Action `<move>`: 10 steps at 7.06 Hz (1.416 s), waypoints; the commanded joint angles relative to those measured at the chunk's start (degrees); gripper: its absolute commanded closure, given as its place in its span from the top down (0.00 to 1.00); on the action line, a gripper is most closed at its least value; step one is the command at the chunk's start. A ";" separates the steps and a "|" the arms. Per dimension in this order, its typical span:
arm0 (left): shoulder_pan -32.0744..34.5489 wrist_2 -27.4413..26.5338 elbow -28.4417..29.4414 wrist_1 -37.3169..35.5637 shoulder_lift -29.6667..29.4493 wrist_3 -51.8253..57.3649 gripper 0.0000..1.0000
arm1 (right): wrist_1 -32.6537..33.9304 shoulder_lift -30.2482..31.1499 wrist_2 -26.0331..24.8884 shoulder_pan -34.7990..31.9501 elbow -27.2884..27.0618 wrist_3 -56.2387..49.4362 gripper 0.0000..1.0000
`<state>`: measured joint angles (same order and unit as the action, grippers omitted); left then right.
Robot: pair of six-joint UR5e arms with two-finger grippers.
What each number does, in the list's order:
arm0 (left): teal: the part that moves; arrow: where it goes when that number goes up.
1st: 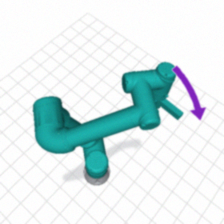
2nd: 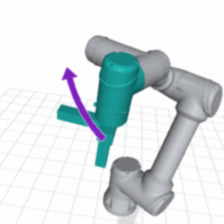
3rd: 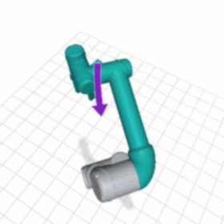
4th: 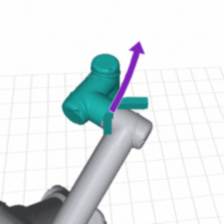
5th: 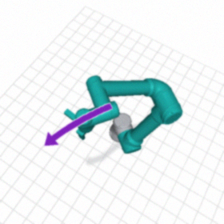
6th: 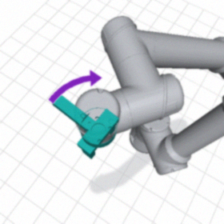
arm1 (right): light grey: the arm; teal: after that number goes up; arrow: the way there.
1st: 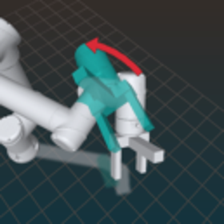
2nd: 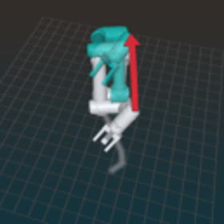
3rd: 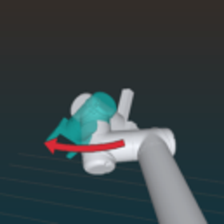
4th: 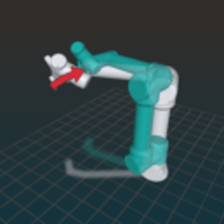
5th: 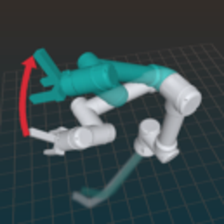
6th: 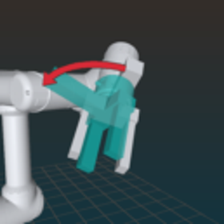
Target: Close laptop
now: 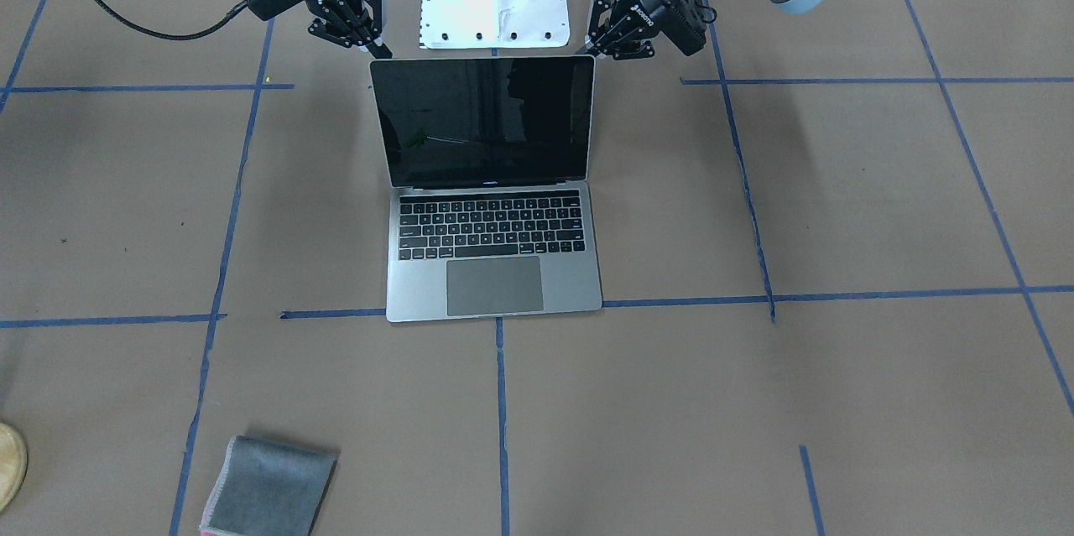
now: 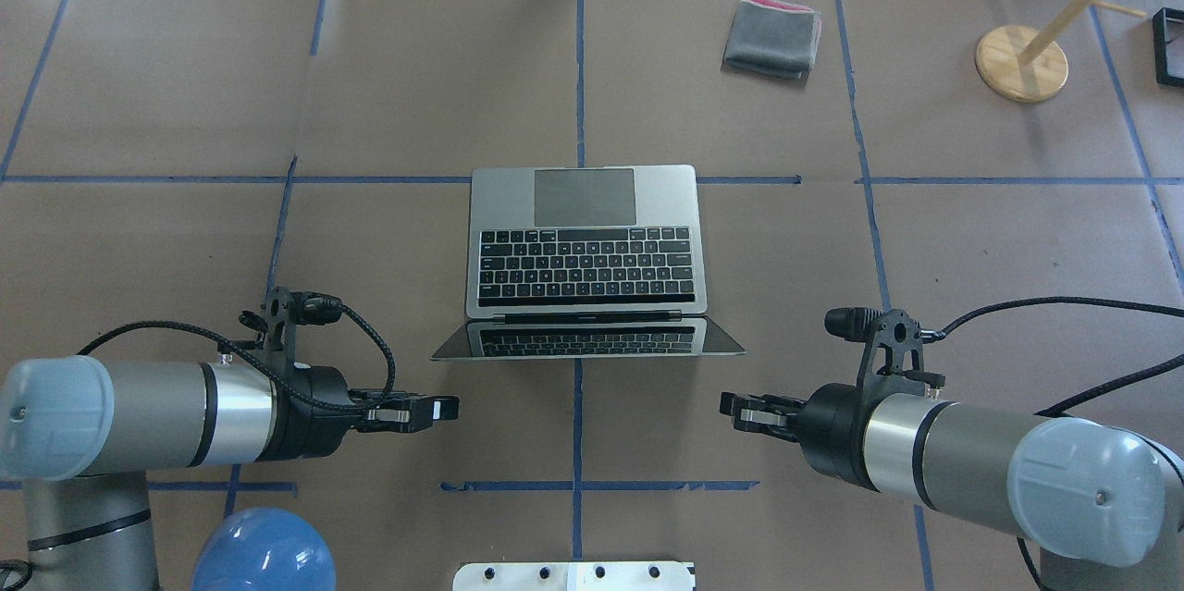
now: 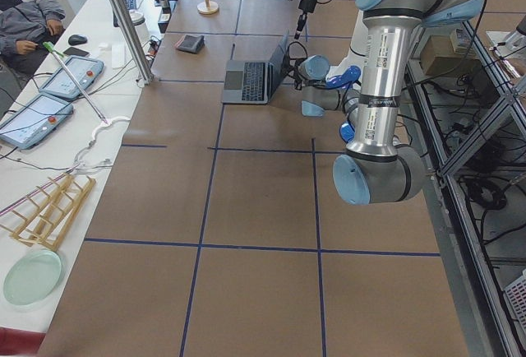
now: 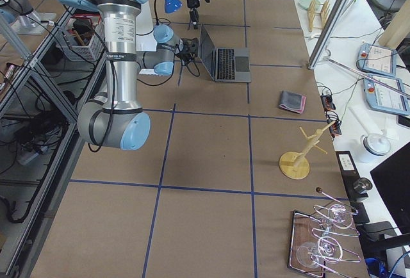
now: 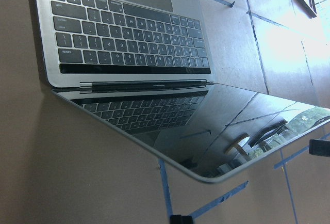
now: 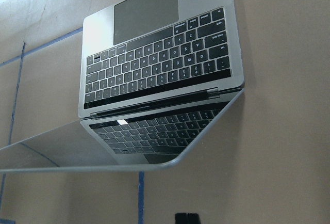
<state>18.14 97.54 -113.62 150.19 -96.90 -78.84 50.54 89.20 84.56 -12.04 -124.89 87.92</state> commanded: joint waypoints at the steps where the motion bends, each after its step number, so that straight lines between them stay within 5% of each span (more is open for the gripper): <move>1: -0.03 -1.30 -0.37 -0.16 0.13 -0.35 0.00 | 0.00 0.01 -0.09 -0.43 0.26 -0.03 0.01; 8: 1.63 -2.53 -0.02 -1.12 -0.31 -0.35 0.00 | 0.09 -0.52 0.52 -4.21 0.35 -0.12 0.01; 10: 4.08 -2.53 0.15 -7.68 -4.67 -0.26 0.00 | 0.18 -0.87 0.61 -5.00 0.44 -0.38 0.01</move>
<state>20.68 94.99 -113.60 146.34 -98.81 -79.17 50.68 88.50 85.08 -16.56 -124.50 87.66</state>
